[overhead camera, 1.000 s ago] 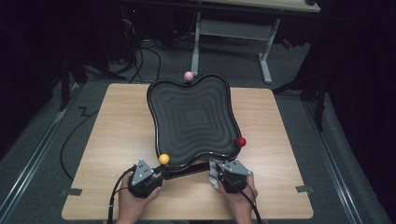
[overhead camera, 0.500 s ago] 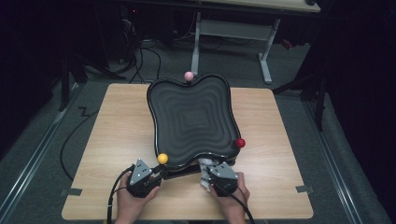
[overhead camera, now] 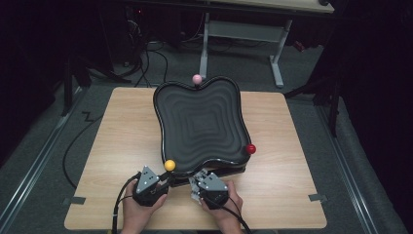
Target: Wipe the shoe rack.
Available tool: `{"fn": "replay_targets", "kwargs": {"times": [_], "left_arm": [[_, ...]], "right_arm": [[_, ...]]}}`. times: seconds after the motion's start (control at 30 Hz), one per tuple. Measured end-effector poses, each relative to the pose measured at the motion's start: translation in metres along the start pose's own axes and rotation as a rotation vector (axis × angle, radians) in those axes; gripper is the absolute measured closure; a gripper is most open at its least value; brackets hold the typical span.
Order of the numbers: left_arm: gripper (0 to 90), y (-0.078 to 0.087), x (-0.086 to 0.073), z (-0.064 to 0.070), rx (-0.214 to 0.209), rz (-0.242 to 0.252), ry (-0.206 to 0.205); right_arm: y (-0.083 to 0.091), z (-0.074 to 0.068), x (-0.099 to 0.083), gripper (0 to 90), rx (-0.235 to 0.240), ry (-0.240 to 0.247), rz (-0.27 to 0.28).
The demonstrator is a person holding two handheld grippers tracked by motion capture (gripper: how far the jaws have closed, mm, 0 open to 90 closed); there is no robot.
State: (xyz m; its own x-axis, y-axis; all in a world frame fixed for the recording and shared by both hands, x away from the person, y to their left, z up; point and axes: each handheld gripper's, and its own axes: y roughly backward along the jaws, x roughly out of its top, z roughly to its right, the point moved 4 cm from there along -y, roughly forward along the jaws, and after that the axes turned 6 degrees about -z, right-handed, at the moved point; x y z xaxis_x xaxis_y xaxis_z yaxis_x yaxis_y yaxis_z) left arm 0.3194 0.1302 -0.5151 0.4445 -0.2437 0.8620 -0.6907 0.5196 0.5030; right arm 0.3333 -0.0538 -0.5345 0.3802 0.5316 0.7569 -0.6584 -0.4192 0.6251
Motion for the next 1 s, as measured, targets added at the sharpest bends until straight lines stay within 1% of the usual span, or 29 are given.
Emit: {"fn": "replay_targets", "kwargs": {"times": [0.03, 0.1, 0.2, 0.23, 0.27, 0.33, 0.37, 0.4, 0.43, 0.47, 0.5, 0.53, 0.6, 0.7, 0.77, 0.83, 0.87, 0.93, 0.97, 1.0], "left_arm": [[73.7, 0.000, 0.000, 0.000, 0.002, 0.000, -0.001], [73.7, 0.000, 0.000, -0.001, 0.007, -0.001, 0.003], [73.7, 0.000, 0.000, -0.002, 0.012, 0.000, 0.007], [73.6, 0.000, 0.000, -0.003, 0.020, 0.000, 0.010], [73.7, 0.000, 0.000, -0.004, 0.030, -0.001, 0.014], [73.7, 0.000, -0.001, -0.007, 0.048, -0.002, 0.030], [73.6, 0.000, -0.001, -0.010, 0.065, -0.004, 0.038], [73.6, 0.001, -0.001, -0.012, 0.075, -0.004, 0.045], [73.6, 0.002, -0.002, -0.015, 0.081, -0.002, 0.058], [73.5, 0.002, -0.002, -0.017, 0.085, -0.003, 0.062], [73.5, 0.003, -0.002, -0.018, 0.096, -0.002, 0.067], [73.6, 0.003, -0.002, -0.020, 0.108, -0.003, 0.075], [73.5, 0.004, -0.003, -0.024, 0.125, -0.001, 0.089], [73.3, 0.005, -0.004, -0.030, 0.137, 0.005, 0.104], [73.3, 0.006, -0.004, -0.033, 0.146, 0.008, 0.112], [73.3, 0.007, -0.005, -0.036, 0.158, 0.009, 0.121], [73.3, 0.008, -0.005, -0.038, 0.165, 0.009, 0.127], [73.1, 0.008, -0.006, -0.041, 0.166, 0.012, 0.134], [73.1, 0.008, -0.006, -0.042, 0.169, 0.013, 0.136], [73.1, 0.008, -0.006, -0.042, 0.171, 0.014, 0.137]], "right_arm": [[0.000, 0.001, 0.000, 77.3, -0.003, -0.003, -0.001], [0.001, 0.009, -0.003, 77.3, -0.025, -0.019, -0.008], [0.009, 0.036, -0.016, 77.4, -0.091, -0.085, -0.023], [0.014, 0.048, -0.023, 77.5, -0.115, -0.109, -0.026], [0.017, 0.054, -0.027, 77.5, -0.126, -0.124, -0.030], [0.026, 0.066, -0.037, 77.6, -0.142, -0.143, -0.037], [0.031, 0.073, -0.042, 77.6, -0.151, -0.151, -0.039], [0.038, 0.082, -0.048, 77.8, -0.160, -0.166, -0.043], [0.042, 0.087, -0.051, 77.9, -0.159, -0.182, -0.041], [0.050, 0.095, -0.056, 77.9, -0.153, -0.214, -0.032], [0.054, 0.100, -0.059, 78.1, -0.157, -0.226, -0.029], [0.060, 0.106, -0.062, 78.3, -0.168, -0.253, -0.022], [0.070, 0.117, -0.065, 78.4, -0.189, -0.302, 0.006], [0.083, 0.130, -0.060, 78.4, -0.215, -0.360, 0.063], [0.088, 0.135, -0.054, 78.4, -0.224, -0.370, 0.093], [0.093, 0.140, -0.043, 78.4, -0.225, -0.387, 0.138], [0.096, 0.143, -0.039, 78.4, -0.223, -0.400, 0.158], [0.103, 0.147, -0.028, 78.4, -0.209, -0.423, 0.217], [0.106, 0.148, -0.023, 78.4, -0.200, -0.421, 0.242], [0.112, 0.147, -0.014, 78.4, -0.190, -0.406, 0.279]]}}
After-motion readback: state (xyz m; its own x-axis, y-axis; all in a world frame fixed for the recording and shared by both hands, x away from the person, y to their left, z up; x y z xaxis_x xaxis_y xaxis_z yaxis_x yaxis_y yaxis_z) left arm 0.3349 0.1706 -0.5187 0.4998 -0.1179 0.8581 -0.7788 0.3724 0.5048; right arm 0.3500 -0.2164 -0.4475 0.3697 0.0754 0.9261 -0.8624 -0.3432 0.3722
